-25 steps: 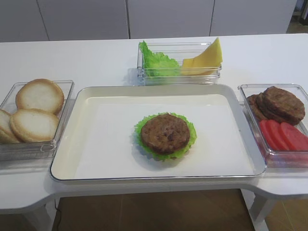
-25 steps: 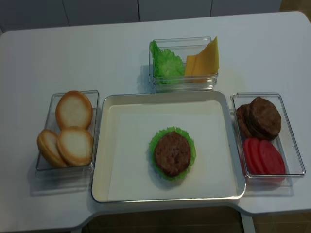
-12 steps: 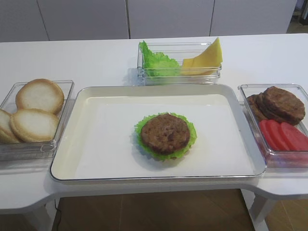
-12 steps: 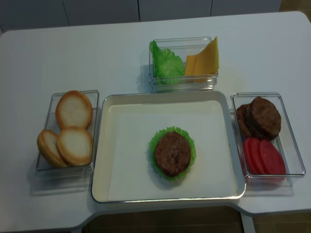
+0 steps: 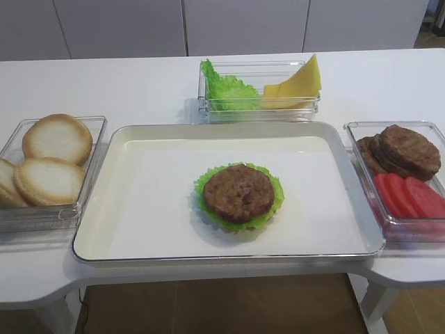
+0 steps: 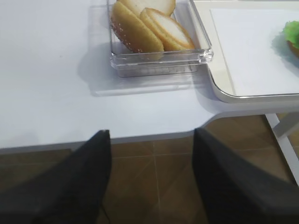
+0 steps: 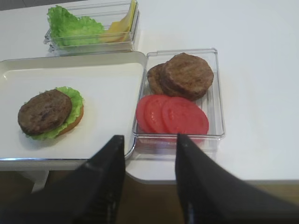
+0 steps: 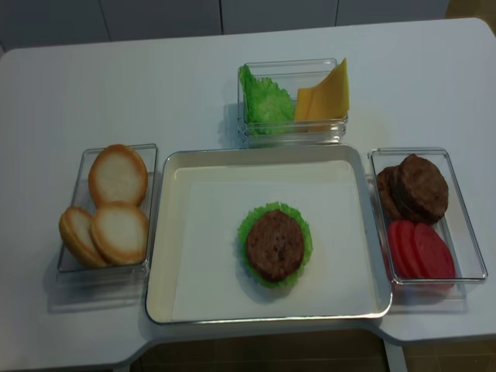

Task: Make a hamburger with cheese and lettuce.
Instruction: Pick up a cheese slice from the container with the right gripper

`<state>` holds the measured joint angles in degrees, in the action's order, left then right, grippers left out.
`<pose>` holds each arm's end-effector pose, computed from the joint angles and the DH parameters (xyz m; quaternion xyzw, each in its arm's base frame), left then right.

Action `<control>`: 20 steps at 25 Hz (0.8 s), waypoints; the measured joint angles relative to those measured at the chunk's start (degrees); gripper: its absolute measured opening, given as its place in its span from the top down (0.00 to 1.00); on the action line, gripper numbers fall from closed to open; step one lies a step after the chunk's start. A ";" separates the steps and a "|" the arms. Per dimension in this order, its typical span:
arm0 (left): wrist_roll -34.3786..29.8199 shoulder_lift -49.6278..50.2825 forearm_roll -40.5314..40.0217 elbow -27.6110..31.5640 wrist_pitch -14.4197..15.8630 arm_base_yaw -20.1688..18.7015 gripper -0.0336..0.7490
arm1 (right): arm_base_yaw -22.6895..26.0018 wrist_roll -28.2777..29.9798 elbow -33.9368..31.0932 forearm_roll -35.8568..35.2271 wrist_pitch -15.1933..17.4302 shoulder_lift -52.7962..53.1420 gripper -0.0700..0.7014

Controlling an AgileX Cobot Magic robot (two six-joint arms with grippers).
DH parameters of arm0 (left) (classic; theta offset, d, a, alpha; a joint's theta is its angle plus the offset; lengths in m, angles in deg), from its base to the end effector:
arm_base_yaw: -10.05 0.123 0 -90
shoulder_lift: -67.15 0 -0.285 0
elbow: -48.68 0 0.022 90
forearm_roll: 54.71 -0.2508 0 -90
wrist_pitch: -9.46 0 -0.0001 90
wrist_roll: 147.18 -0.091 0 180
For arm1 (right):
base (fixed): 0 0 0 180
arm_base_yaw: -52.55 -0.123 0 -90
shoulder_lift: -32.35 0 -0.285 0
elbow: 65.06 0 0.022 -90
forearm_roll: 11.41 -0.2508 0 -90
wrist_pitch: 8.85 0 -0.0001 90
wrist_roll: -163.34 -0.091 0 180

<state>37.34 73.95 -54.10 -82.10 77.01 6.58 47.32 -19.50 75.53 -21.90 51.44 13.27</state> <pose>-0.0116 -0.0002 0.2648 -0.0075 0.8811 -0.0382 0.4713 0.0106 0.0154 0.3232 -0.0193 0.8568 0.1269 0.4994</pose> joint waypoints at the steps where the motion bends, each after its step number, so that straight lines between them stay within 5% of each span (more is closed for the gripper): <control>1: 0.00 0.00 0.00 0.00 0.00 0.00 0.43 | 0.00 0.00 0.93 0.00 -0.65 -2.21 0.55; 6: 0.00 0.00 0.00 0.00 0.00 0.00 0.43 | 0.00 0.00 2.38 -1.86 -6.87 -15.97 0.55; 11: 0.00 0.00 0.00 0.00 0.00 0.00 0.43 | 0.00 0.33 3.82 -7.87 -18.55 -31.00 0.55; 20: 0.00 0.00 0.00 0.00 0.00 0.00 0.43 | 0.00 7.49 20.45 -17.18 -19.31 -58.45 0.55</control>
<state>37.34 73.95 -54.10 -82.10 77.01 6.58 47.32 -12.01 95.97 -39.08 32.13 -45.18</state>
